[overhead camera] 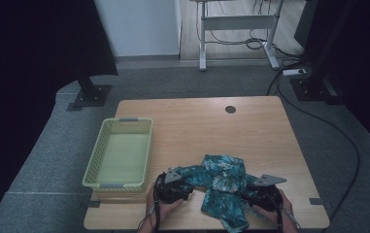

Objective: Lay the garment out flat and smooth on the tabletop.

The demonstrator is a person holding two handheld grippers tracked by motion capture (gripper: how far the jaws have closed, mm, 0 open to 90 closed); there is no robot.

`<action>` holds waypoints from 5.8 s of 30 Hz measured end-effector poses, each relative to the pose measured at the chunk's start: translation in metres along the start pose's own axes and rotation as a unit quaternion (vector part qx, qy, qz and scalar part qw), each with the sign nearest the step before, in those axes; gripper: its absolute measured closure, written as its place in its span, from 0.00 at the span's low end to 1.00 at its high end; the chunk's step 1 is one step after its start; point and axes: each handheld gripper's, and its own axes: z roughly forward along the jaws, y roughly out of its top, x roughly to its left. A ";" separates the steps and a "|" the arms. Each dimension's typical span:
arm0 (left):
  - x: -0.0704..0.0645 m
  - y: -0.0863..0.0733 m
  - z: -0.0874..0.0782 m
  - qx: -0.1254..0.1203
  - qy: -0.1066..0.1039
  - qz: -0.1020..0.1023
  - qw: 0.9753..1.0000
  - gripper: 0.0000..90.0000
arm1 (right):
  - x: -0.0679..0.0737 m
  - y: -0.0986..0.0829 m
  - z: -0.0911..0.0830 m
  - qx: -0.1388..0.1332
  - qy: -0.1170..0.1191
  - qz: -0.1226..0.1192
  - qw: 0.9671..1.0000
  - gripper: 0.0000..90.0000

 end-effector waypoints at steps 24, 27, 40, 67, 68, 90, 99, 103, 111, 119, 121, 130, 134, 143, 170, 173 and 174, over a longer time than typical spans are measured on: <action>-0.064 0.022 0.043 0.064 -0.018 0.088 0.994 0.52 | 0.028 0.000 0.005 -0.006 -0.019 0.017 1.000 0.61; -0.058 0.033 0.051 0.075 -0.008 0.092 0.993 0.52 | 0.031 -0.001 0.005 -0.008 -0.028 0.020 0.999 0.61; -0.045 0.034 0.052 0.070 -0.004 0.105 0.992 0.50 | 0.032 -0.001 -0.006 -0.013 0.000 0.020 1.000 0.57; -0.044 0.026 0.048 0.048 -0.006 0.103 0.994 0.53 | -0.043 0.034 0.013 -0.047 -0.013 0.143 0.989 0.44; -0.044 0.026 0.048 0.047 -0.006 0.103 0.994 0.53 | -0.043 0.036 0.015 -0.044 -0.013 0.144 0.989 0.44; -0.043 0.025 0.048 0.044 -0.006 0.105 0.994 0.54 | -0.023 0.051 0.027 0.008 -0.103 0.040 0.994 0.95; -0.039 0.021 0.040 0.056 -0.016 0.118 0.991 0.55 | -0.042 0.050 0.007 0.004 -0.148 0.049 0.988 0.95; -0.033 0.018 0.033 0.062 -0.025 0.124 0.990 0.55 | -0.057 0.044 0.000 0.006 -0.165 0.066 0.984 0.95; -0.025 0.014 0.024 0.069 -0.025 0.126 0.989 0.55 | -0.084 0.030 -0.010 0.008 -0.195 0.100 0.976 0.95; -0.019 0.010 0.017 0.072 -0.023 0.124 0.989 0.56 | -0.104 0.025 -0.016 0.003 -0.216 0.131 0.968 0.95; -0.018 0.010 0.016 0.072 -0.024 0.123 0.990 0.56 | -0.106 0.024 -0.016 0.004 -0.217 0.134 0.967 0.95; -0.018 0.006 0.013 0.062 -0.031 0.093 0.993 0.52 | -0.103 0.024 -0.017 -0.028 -0.195 0.136 0.971 0.74; -0.015 0.004 0.011 0.045 -0.043 0.074 0.995 0.51 | -0.090 0.031 -0.029 -0.061 -0.178 0.126 0.974 0.69; -0.018 0.017 0.009 0.000 -0.051 0.064 0.997 0.49 | -0.033 0.034 -0.041 -0.084 -0.090 0.069 0.990 0.69; -0.007 0.047 0.062 0.050 -0.055 0.053 0.996 0.45 | 0.023 -0.003 -0.003 0.025 -0.053 -0.005 0.998 0.58; -0.009 0.046 0.060 0.056 -0.048 0.066 0.995 0.45 | 0.012 0.001 -0.002 0.029 -0.056 -0.002 0.998 0.57; -0.011 0.046 0.060 0.057 -0.045 0.070 0.995 0.45 | 0.008 0.002 -0.001 0.030 -0.057 -0.003 0.998 0.57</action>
